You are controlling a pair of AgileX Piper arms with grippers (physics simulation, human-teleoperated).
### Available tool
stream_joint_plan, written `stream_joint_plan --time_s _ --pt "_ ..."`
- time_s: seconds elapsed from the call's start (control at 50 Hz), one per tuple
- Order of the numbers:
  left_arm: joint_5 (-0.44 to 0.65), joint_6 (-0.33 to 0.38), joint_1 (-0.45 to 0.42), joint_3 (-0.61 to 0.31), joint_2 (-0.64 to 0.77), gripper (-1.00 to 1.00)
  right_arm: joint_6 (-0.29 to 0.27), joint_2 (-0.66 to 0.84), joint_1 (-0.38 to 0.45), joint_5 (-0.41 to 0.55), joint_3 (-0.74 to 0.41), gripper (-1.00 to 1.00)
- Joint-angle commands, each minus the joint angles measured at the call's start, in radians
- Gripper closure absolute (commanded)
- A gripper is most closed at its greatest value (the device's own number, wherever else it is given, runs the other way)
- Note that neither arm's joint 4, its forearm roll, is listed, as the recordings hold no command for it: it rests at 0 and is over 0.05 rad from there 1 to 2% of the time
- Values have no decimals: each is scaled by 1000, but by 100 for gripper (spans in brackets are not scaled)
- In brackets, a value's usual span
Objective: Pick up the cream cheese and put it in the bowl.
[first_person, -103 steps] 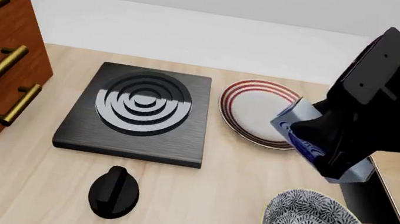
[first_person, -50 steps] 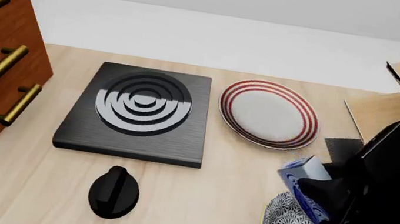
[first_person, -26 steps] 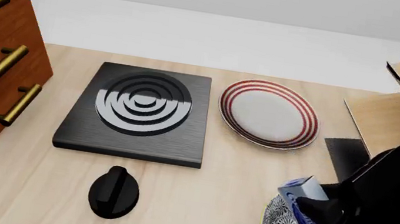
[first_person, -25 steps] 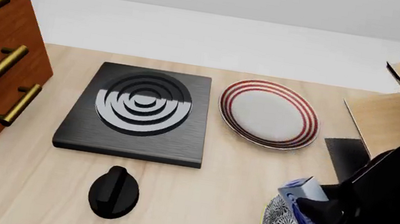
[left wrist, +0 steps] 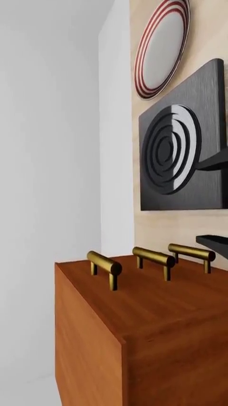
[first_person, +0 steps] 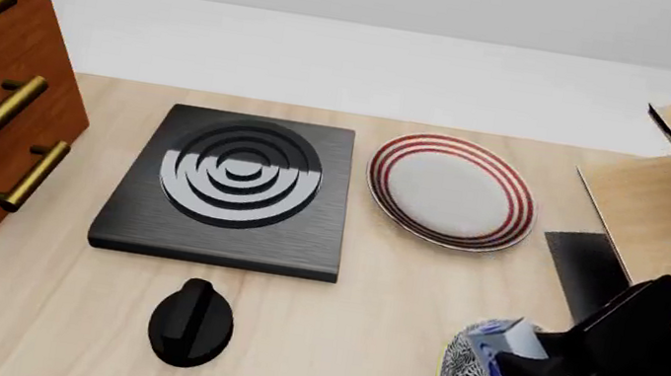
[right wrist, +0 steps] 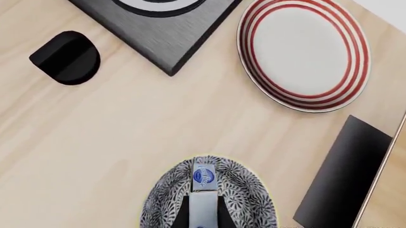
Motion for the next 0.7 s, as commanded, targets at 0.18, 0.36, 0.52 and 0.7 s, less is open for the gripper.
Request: stream_joint_plan --time_s 0.18,0.36,0.52,0.7 --pt "5 3 -1 -4 0 -100 16 -6 -6 -15 15 100" --pt "6 4 -2 -4 0 -100 19 -8 -4 -17 23 100" --pt "1 4 -1 1 0 -100 17 -1 -4 -21 25 -100" --pt "0 3 1 2 0 -100 23 -3 5 -15 23 -100"
